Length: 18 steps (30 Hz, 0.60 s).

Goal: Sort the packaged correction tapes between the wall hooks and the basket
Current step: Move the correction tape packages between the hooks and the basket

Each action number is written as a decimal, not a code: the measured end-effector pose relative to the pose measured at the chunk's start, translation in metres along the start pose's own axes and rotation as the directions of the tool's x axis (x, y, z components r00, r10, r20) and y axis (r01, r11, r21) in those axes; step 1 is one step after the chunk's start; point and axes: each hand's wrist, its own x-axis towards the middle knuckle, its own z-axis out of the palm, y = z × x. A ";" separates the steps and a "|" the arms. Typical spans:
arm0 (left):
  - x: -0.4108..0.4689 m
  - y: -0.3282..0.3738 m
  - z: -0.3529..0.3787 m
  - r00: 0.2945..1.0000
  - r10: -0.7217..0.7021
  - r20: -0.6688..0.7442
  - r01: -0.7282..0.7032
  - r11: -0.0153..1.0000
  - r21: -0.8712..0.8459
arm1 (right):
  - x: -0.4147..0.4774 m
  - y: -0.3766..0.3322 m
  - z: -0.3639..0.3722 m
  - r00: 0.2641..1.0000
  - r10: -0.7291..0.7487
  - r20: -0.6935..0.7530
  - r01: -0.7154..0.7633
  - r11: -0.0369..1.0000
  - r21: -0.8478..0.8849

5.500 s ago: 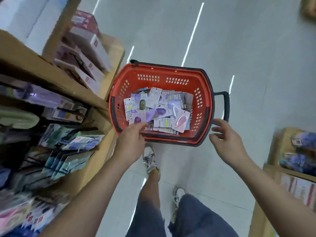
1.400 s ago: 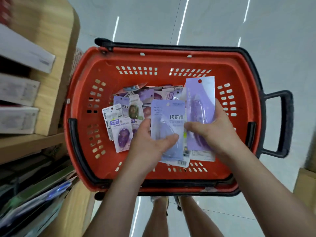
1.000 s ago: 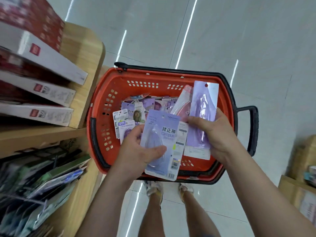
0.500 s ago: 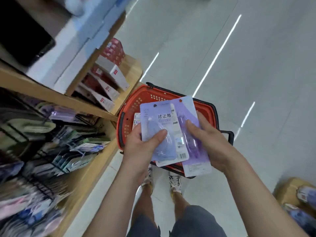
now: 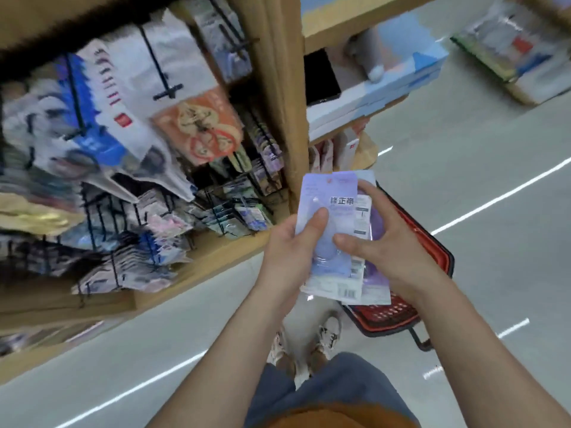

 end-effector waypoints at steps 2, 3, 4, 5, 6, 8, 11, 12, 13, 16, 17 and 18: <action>-0.014 0.007 -0.020 0.996 0.029 -0.082 -0.034 0.998 -0.049 | 0.005 -0.009 0.026 0.998 -0.004 0.069 0.003 1.000 0.020; -0.021 0.011 -0.031 0.990 0.045 -0.134 -0.057 0.995 -0.083 | 0.006 -0.013 0.040 0.995 -0.006 0.097 0.005 1.000 0.013; -0.028 0.015 -0.043 0.980 0.065 -0.187 -0.087 0.989 -0.116 | 0.007 -0.017 0.056 0.991 -0.008 0.134 0.009 1.000 -0.008; -0.035 0.019 -0.054 0.968 0.084 -0.235 -0.120 0.983 -0.142 | 0.009 -0.019 0.072 0.984 -0.014 0.175 0.019 0.999 -0.029; -0.042 0.021 -0.066 0.955 0.102 -0.280 -0.151 0.976 -0.160 | 0.009 -0.022 0.089 0.978 -0.022 0.208 0.030 0.999 -0.034; -0.059 0.026 -0.093 0.919 0.115 -0.377 -0.200 0.961 -0.193 | 0.007 -0.024 0.123 0.961 -0.053 0.271 0.065 0.997 -0.036; -0.087 0.029 -0.138 0.872 0.118 -0.475 -0.244 0.946 -0.213 | 0.002 -0.022 0.176 0.937 -0.051 0.347 0.093 0.990 -0.106; -0.098 0.028 -0.155 0.863 0.117 -0.492 -0.255 0.941 -0.223 | 0.000 -0.019 0.193 0.927 -0.047 0.371 0.096 0.989 -0.116; -0.110 0.027 -0.171 0.856 0.115 -0.503 -0.267 0.933 -0.241 | -0.003 -0.015 0.211 0.916 -0.041 0.399 0.100 0.987 -0.128; -0.144 0.020 -0.227 0.838 0.114 -0.533 -0.286 0.925 -0.250 | -0.015 0.000 0.263 0.898 -0.049 0.438 0.160 0.962 -0.221; -0.155 0.017 -0.247 0.828 0.114 -0.549 -0.289 0.926 -0.244 | -0.021 0.004 0.279 0.889 -0.061 0.454 0.187 0.953 -0.239; -0.166 0.015 -0.267 0.816 0.119 -0.566 -0.293 0.929 -0.227 | -0.027 0.008 0.295 0.875 -0.072 0.478 0.217 0.942 -0.255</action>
